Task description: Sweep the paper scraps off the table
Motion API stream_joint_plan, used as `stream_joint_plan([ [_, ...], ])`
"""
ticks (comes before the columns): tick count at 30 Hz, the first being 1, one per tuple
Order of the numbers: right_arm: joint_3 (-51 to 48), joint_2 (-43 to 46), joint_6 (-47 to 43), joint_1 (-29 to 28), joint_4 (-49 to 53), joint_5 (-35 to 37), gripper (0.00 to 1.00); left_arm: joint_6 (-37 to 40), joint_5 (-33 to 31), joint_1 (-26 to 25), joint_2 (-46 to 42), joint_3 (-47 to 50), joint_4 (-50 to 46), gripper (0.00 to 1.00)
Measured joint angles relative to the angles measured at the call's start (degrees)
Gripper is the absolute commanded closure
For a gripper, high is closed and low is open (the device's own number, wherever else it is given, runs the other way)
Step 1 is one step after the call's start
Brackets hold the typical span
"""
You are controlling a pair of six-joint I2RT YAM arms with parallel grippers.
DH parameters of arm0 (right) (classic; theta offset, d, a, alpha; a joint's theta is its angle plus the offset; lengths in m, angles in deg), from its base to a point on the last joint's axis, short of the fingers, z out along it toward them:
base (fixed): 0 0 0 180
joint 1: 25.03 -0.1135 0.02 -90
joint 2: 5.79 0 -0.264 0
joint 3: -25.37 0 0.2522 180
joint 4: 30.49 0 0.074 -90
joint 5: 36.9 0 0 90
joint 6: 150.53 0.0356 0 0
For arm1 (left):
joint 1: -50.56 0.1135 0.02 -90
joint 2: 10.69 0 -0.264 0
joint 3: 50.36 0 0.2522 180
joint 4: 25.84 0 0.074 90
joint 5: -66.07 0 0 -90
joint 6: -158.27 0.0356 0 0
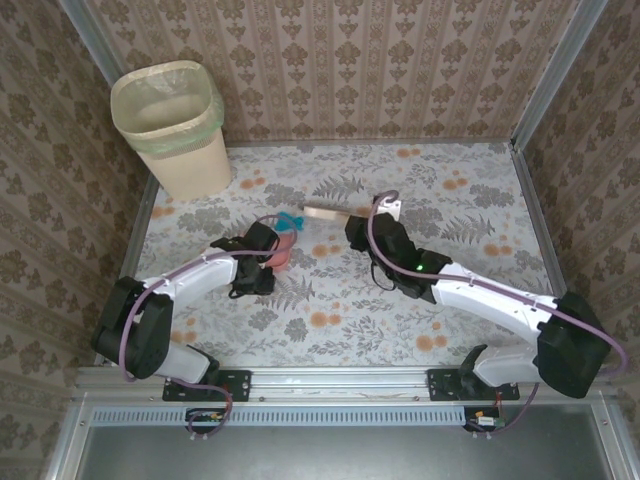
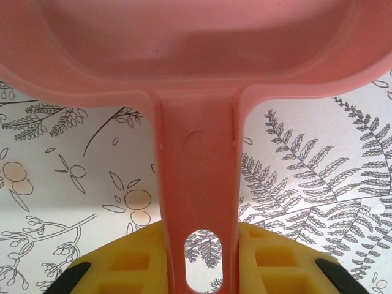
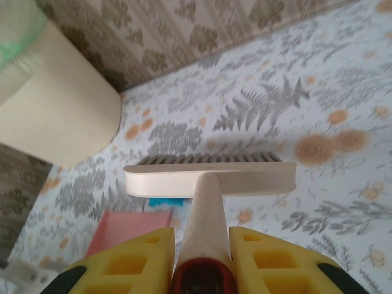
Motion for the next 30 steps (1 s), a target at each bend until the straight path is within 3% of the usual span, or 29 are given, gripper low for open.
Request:
stream_joint_plan([
  [5, 1.92, -0.52, 1.25, 5.70, 0.83, 0.15, 1.00, -0.02, 1.11, 0.00, 0.07, -0.52, -0.68, 1.00],
  [13, 17.59, -12.41, 1.81, 13.88, 5.11, -1.03, 1.00, -0.02, 2.78, -0.74, 3.37, -4.44, -3.15, 1.00],
  [22, 22.14, -18.78, -11.89, 14.49, 8.55, -11.30, 1.00, -0.02, 3.58, -0.74, 8.96, -10.86, -7.32, 1.00],
  [30, 24.48, -25.16, -18.64, 14.49, 11.39, -19.91, 1.00, 0.24, 5.60, -0.74, 12.76, -15.96, -11.34, 1.00],
])
